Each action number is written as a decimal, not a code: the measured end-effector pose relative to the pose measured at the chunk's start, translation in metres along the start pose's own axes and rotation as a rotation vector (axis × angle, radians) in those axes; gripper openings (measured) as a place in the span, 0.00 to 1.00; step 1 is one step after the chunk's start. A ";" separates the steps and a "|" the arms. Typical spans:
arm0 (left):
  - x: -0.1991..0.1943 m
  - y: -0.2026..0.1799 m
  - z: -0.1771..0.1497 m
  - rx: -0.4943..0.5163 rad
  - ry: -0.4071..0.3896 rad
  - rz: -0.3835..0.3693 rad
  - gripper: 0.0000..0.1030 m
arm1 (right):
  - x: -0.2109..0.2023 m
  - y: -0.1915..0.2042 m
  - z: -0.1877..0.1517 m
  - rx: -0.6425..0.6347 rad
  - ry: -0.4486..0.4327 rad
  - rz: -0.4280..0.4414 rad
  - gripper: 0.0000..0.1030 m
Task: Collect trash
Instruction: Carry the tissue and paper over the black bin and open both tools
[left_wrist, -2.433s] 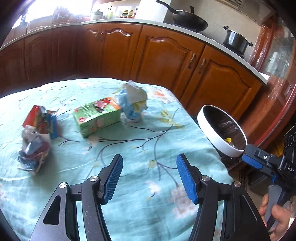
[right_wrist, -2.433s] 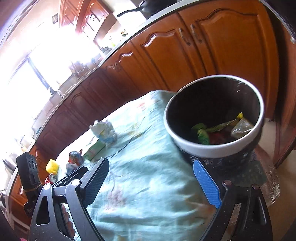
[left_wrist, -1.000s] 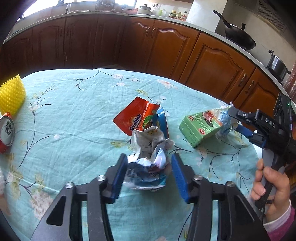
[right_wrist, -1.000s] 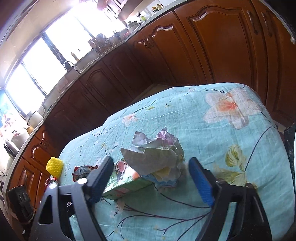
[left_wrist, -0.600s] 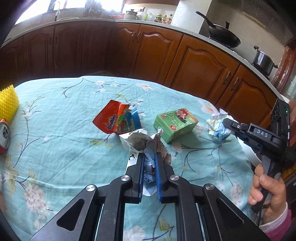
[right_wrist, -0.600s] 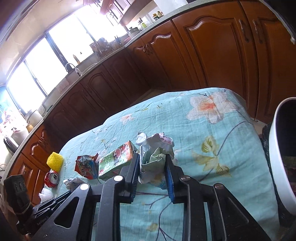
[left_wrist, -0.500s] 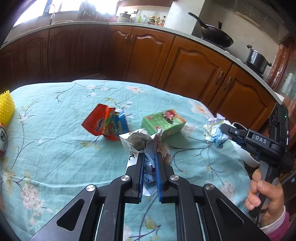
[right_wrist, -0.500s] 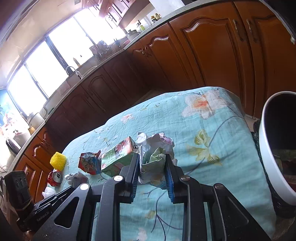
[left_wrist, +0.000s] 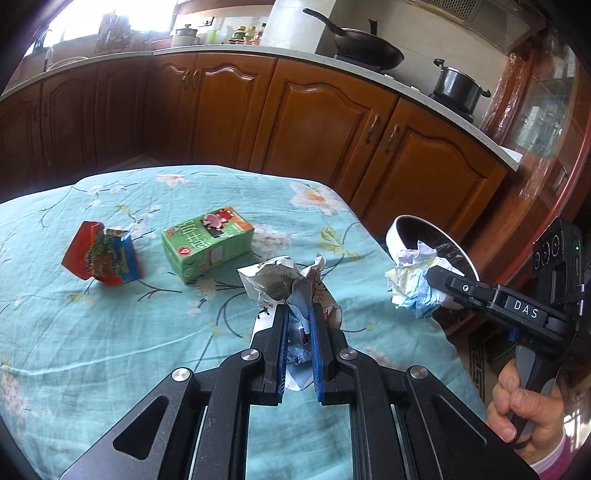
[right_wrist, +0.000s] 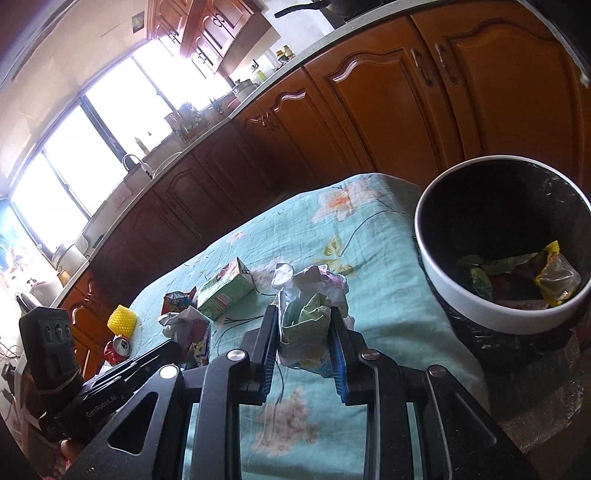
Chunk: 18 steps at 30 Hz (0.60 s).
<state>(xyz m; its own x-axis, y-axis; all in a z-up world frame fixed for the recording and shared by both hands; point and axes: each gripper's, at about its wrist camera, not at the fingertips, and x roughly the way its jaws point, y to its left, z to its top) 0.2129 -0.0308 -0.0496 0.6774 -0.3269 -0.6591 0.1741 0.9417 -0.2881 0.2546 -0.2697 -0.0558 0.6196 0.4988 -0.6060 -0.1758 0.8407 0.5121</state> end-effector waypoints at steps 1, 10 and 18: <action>0.002 -0.004 0.001 0.007 0.003 -0.007 0.09 | -0.004 -0.004 0.000 0.007 -0.004 -0.004 0.25; 0.020 -0.043 0.005 0.063 0.028 -0.072 0.09 | -0.040 -0.038 -0.006 0.061 -0.048 -0.069 0.25; 0.037 -0.076 0.013 0.122 0.042 -0.115 0.09 | -0.065 -0.067 -0.005 0.102 -0.084 -0.118 0.25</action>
<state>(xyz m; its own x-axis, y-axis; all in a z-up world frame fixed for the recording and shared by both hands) 0.2341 -0.1133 -0.0431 0.6177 -0.4337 -0.6560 0.3363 0.8997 -0.2782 0.2225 -0.3573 -0.0542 0.6937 0.3748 -0.6151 -0.0218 0.8645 0.5022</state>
